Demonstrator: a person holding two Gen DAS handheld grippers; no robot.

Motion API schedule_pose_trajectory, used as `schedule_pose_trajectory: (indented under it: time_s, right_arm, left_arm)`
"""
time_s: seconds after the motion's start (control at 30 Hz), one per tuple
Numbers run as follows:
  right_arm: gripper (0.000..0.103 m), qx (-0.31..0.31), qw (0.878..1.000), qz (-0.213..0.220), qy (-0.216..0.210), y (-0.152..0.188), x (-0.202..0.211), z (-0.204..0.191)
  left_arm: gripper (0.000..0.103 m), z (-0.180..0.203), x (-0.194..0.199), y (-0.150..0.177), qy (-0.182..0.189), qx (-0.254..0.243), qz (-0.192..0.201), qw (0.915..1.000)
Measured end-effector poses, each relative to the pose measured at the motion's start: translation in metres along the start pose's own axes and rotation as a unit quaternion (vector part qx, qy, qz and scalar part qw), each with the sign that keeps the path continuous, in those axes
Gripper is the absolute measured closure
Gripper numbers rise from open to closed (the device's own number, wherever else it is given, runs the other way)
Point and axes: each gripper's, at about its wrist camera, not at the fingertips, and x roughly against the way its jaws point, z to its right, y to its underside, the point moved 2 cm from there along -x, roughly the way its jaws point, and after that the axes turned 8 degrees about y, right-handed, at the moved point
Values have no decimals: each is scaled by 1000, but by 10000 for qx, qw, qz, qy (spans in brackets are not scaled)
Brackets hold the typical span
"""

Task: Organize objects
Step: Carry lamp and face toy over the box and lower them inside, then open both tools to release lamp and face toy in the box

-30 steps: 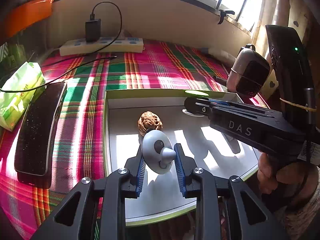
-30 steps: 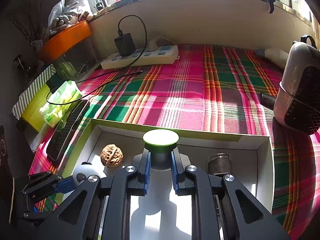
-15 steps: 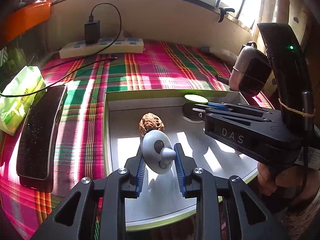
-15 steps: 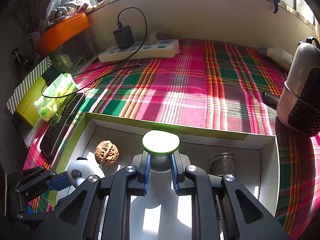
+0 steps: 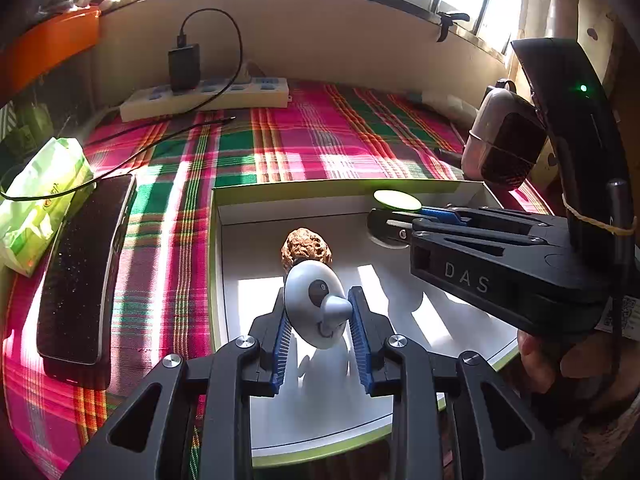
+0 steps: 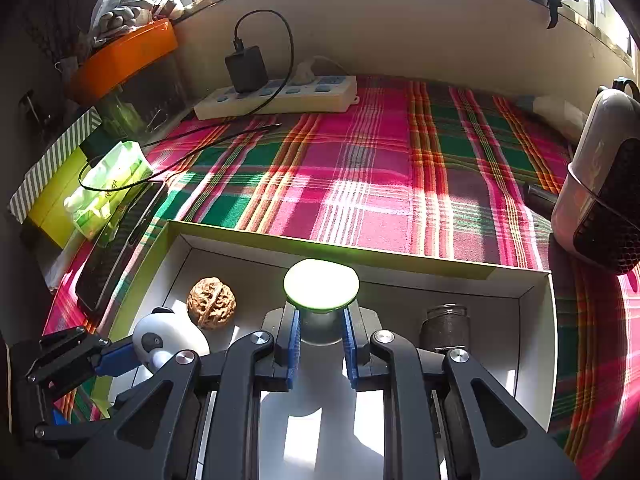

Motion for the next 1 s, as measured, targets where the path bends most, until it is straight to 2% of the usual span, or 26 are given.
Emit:
schedule_pose_trajectory:
  time_s: [0.27, 0.33, 0.67, 0.8, 1.0]
  right_arm:
    - [65, -23, 10000, -7, -41, 0, 1, -1]
    - [59, -31, 10000, -3, -49, 0, 1, -1]
    - [57, -67, 10000, 8, -53, 1, 2, -1]
    - [51, -91, 9999, 6, -65, 2, 3, -1]
    - [50, -89, 10000, 17, -37, 3, 5, -1]
  left_arm:
    - [75, 2, 0, 1, -23, -19, 3, 10000]
    - [72, 2, 0, 1, -19, -17, 2, 10000]
    - [69, 4, 0, 0, -37, -25, 5, 10000]
    - [68, 4, 0, 0, -41, -45, 3, 10000]
    - [66, 6, 1, 1, -54, -32, 5, 10000]
